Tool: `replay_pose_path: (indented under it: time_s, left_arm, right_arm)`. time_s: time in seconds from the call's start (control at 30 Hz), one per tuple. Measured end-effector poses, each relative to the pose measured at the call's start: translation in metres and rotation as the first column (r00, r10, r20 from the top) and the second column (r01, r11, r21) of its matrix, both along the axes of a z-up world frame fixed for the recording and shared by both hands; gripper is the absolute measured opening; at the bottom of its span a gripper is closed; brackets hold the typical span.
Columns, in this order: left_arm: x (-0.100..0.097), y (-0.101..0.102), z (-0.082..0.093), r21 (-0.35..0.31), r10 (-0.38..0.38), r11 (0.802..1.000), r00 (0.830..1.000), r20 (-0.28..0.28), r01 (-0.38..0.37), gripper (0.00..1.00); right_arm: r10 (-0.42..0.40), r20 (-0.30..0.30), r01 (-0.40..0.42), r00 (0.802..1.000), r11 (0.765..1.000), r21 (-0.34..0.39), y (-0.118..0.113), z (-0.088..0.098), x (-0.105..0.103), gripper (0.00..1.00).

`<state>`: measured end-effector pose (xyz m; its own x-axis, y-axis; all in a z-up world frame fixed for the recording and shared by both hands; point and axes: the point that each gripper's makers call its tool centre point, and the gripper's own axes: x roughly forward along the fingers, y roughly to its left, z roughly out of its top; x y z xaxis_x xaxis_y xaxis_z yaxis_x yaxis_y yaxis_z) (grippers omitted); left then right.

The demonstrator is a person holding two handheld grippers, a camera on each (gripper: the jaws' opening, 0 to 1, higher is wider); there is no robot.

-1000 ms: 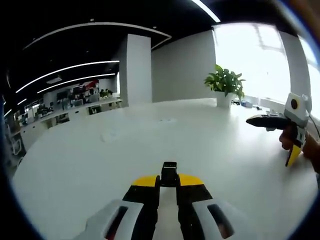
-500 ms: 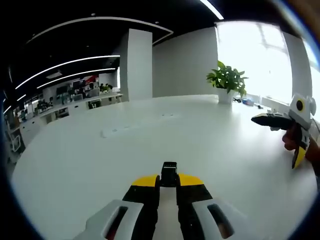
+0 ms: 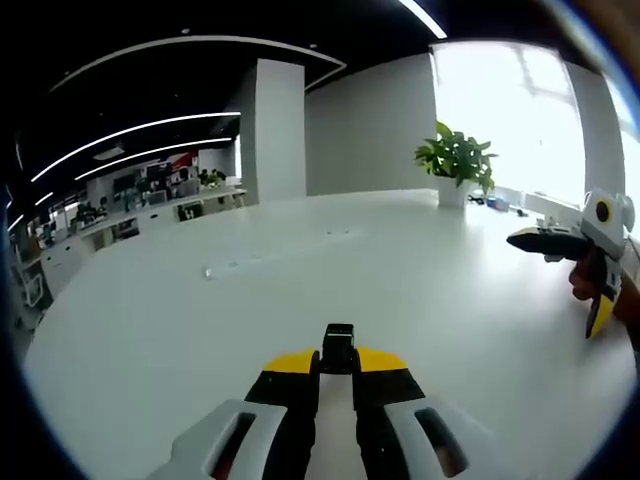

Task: Snap the two parts of the plastic buckle together until the buckle closes and remains connected.

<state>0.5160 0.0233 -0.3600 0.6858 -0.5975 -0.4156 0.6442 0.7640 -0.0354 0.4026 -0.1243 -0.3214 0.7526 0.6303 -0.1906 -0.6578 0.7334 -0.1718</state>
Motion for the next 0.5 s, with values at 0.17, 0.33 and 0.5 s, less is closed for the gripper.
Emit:
replay_pose_path:
  time_s: [0.17,0.33,0.5]
  left_arm:
    - [0.007,0.004,-0.003,0.005,0.003,1.000,1.000,0.001,-0.003,0.10]
    - [0.012,0.002,0.006,-0.010,-0.007,1.000,1.000,0.008,0.007,0.10]
    - [0.021,0.002,0.011,-0.033,0.006,0.999,1.000,0.010,-0.006,0.10]
  right_arm:
    - [-0.001,0.004,0.001,1.000,1.000,-0.003,-0.001,0.001,0.001,0.96]
    - [0.002,0.008,-0.002,1.000,1.000,-0.009,-0.001,0.001,0.001,0.96]
    - [0.000,0.006,0.000,1.000,1.000,-0.009,-0.002,0.000,0.002,0.95]
